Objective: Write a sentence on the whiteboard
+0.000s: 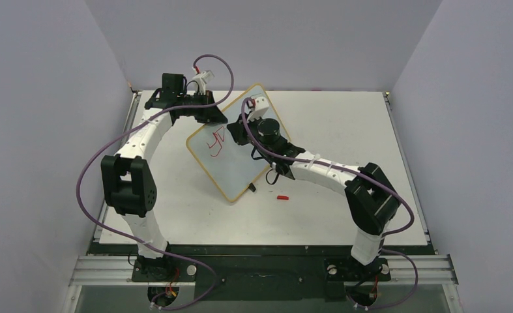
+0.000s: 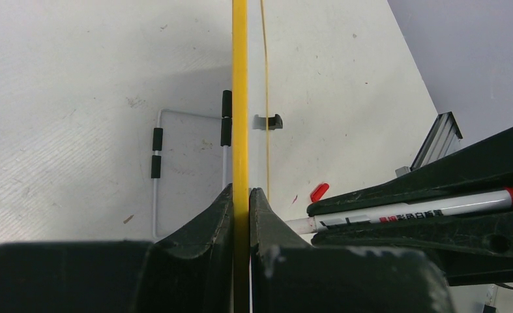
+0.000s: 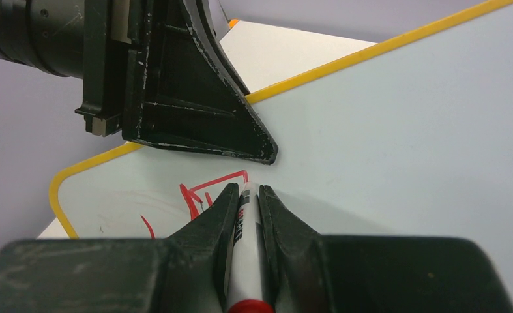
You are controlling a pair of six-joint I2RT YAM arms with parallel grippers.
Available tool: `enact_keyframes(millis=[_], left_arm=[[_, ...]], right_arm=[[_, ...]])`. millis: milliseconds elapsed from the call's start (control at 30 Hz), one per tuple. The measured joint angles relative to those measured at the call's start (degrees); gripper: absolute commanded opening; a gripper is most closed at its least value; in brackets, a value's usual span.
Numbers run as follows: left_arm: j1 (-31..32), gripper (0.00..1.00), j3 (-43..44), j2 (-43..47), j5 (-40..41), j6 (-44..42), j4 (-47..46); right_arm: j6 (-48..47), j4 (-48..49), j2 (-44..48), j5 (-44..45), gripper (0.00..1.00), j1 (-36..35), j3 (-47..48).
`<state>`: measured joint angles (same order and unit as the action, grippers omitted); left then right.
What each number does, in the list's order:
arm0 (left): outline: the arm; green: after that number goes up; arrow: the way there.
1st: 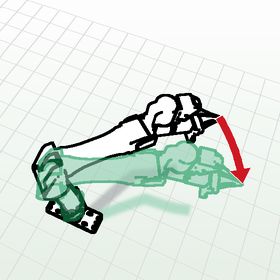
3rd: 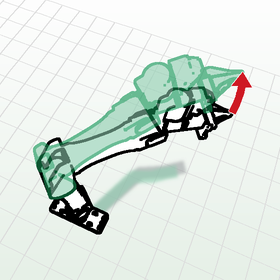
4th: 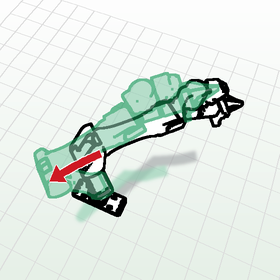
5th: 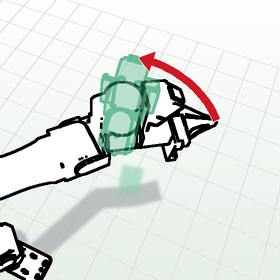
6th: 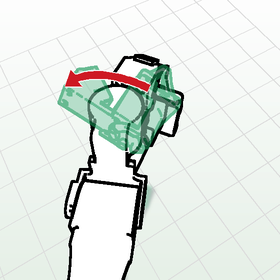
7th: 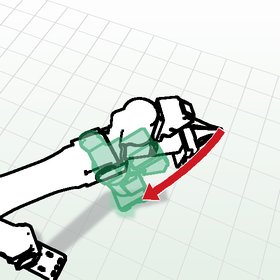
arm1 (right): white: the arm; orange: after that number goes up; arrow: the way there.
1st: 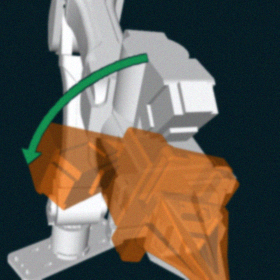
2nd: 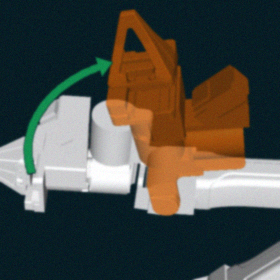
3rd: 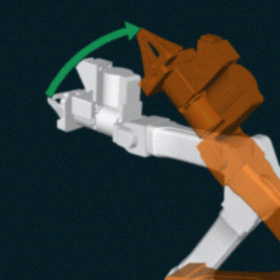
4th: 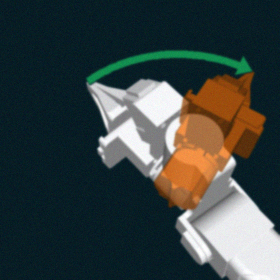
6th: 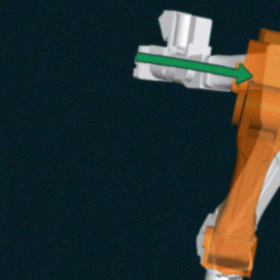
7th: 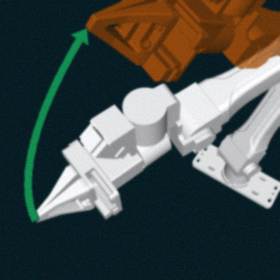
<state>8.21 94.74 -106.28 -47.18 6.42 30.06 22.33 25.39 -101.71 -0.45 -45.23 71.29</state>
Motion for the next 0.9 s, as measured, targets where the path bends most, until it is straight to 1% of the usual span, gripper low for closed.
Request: enact_keyframes(millis=[367,733,900], left_arm=[[-0.11,0.00,-0.63,0.31,0.17,0.22,-0.61],[-0.72,0.00,-1.22,0.31,0.74,0.66,-0.76],[-0.70,0.00,-1.25,0.33,0.70,0.72,-0.81]], right_arm=[[0.57,0.02,-1.27,-1.49,0.00,0.63,0.68],[0.85,3.48,-0.31,-1.38,0.00,0.63,-5.79],[0.87,3.39,-0.07,-1.09,0.00,0.63,-6.19]])
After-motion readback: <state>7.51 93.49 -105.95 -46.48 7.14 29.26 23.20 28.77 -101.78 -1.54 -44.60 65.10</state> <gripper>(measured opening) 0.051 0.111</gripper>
